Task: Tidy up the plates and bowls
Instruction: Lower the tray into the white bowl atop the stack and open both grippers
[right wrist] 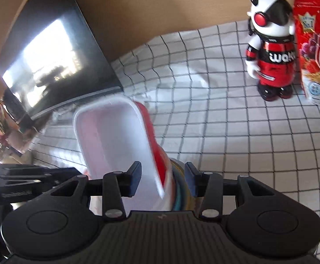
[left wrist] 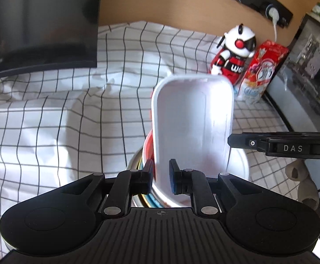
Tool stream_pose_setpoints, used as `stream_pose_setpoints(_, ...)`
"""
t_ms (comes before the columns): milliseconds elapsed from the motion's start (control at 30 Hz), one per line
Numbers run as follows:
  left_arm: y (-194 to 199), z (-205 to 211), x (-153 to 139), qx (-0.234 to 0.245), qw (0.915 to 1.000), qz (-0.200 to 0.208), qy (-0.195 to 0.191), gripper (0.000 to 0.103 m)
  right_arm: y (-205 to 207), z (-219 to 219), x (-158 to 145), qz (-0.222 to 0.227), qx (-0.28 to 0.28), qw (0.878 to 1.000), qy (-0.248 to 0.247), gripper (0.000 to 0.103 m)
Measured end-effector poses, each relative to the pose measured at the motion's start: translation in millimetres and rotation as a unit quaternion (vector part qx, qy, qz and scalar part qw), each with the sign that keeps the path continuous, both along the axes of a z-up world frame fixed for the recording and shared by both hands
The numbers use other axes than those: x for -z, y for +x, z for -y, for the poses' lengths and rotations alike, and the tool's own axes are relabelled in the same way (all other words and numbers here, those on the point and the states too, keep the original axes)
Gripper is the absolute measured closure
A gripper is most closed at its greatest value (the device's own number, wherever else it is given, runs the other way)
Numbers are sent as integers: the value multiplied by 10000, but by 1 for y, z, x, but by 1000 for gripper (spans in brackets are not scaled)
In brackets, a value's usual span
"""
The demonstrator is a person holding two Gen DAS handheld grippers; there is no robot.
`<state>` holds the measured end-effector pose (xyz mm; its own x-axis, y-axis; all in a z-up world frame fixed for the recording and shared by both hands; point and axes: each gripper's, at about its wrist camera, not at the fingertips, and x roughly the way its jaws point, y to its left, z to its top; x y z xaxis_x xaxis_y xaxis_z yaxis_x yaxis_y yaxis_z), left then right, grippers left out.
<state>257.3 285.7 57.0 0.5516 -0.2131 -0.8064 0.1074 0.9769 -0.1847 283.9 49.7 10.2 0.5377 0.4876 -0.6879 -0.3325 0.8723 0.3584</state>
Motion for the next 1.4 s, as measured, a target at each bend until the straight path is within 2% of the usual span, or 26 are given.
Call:
stream_pose_setpoints(233,-5,-2,10,131,9997,-53,-193,86,-13,-1,9,-148,419,9989,-175,59)
stream_pose_setpoints(333,-7,-4,8,175,9994,48,-290,86,-25,-6,8,-120,665,9971,-356,59)
stream_pose_setpoints(467,-9,-15,4,160,9976,299,-608,86,-38,-15,12,-100,943,9928,-729,59)
stream_pose_setpoints(600,-3,-20,4,27,9973,277,-682,86,-46,-21,12,-207,1125,9903,-787,59)
stream_pose_setpoints(767,-6,-18,0,-52,9985,346,-420,86,-57,-30,2,-5,1088,9906,-828,59)
stream_pose_setpoints(1000,-19,-18,-3,-265,9984,445,-240,86,-61,-32,2,30,956,9923,-792,59)
stream_pose_setpoints(1200,-65,-10,-9,-684,9944,755,-267,86,-91,-21,-9,468,718,9945,-600,58)
stream_pose_setpoints(1400,-146,34,1,-1318,9872,898,58,87,-160,-14,-6,1155,542,9906,-502,36)
